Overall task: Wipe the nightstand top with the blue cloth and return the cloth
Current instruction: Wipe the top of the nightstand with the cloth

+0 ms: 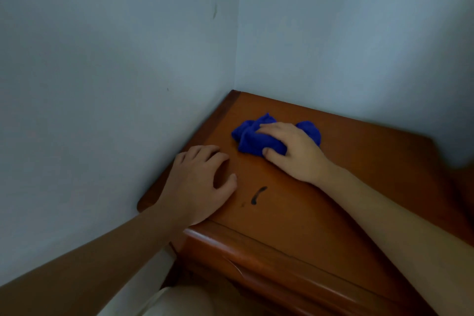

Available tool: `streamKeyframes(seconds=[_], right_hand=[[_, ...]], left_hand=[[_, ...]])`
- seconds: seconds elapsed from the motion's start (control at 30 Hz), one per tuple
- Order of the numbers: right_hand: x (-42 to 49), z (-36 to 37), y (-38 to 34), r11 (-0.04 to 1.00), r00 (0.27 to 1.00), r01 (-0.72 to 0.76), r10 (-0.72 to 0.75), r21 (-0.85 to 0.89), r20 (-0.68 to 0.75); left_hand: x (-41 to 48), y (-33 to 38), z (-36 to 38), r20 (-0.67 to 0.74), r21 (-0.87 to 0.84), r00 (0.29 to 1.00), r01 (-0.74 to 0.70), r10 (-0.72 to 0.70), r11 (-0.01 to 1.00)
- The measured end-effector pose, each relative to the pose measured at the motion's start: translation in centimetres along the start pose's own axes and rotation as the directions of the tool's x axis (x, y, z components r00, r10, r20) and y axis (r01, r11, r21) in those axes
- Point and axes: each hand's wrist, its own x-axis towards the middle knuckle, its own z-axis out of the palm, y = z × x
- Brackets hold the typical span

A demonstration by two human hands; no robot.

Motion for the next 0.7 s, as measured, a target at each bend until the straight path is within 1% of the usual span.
streamKeyframes(seconds=[0.07, 0.17, 0.23, 0.33, 0.4, 0.5, 0.6, 0.7], right_hand=[[-0.9, -0.6, -0.3, 1.000, 0.999, 0.022, -0.023, 0.021, 0.036], [0.5, -1.4, 1.9, 0.999, 0.998, -0.048, 0.048, -0.001, 0.037], [2.3, -1.9, 4.4, 0.989, 0.990, -0.142, 0.142, -0.047, -0.006], [4.6, -2.3, 7.1, 0.946, 0.945, -0.318, 0.311, -0.057, -0.107], [5.5, -2.1, 7.6, 0.922, 0.918, -0.381, 0.366, -0.076, -0.153], [5.3, -1.7, 7.1, 0.926, 0.923, -0.368, 0.351, -0.088, -0.157], [3.1, -1.7, 5.3, 0.938, 0.939, -0.337, 0.329, -0.078, -0.105], [-0.6, -1.1, 1.7, 0.974, 0.978, -0.207, 0.204, -0.088, -0.049]], left_hand=[[0.0, -0.1, 0.1, -0.001, 0.003, 1.000, -0.003, 0.003, 1.000], [0.0, -0.2, 0.1, 0.001, 0.007, 1.000, -0.003, 0.003, 1.000], [0.1, -0.2, 0.1, 0.005, 0.011, 1.000, 0.001, -0.001, 1.000], [0.1, -0.2, 0.2, 0.004, 0.011, 1.000, -0.002, 0.002, 1.000], [0.1, -0.2, 0.2, 0.003, 0.009, 1.000, 0.000, 0.000, 1.000], [0.1, -0.1, 0.1, 0.004, 0.011, 1.000, 0.000, 0.000, 1.000], [0.1, -0.2, 0.1, 0.009, 0.018, 1.000, 0.001, -0.001, 1.000], [0.1, -0.2, 0.2, 0.012, 0.016, 1.000, 0.000, 0.000, 1.000]])
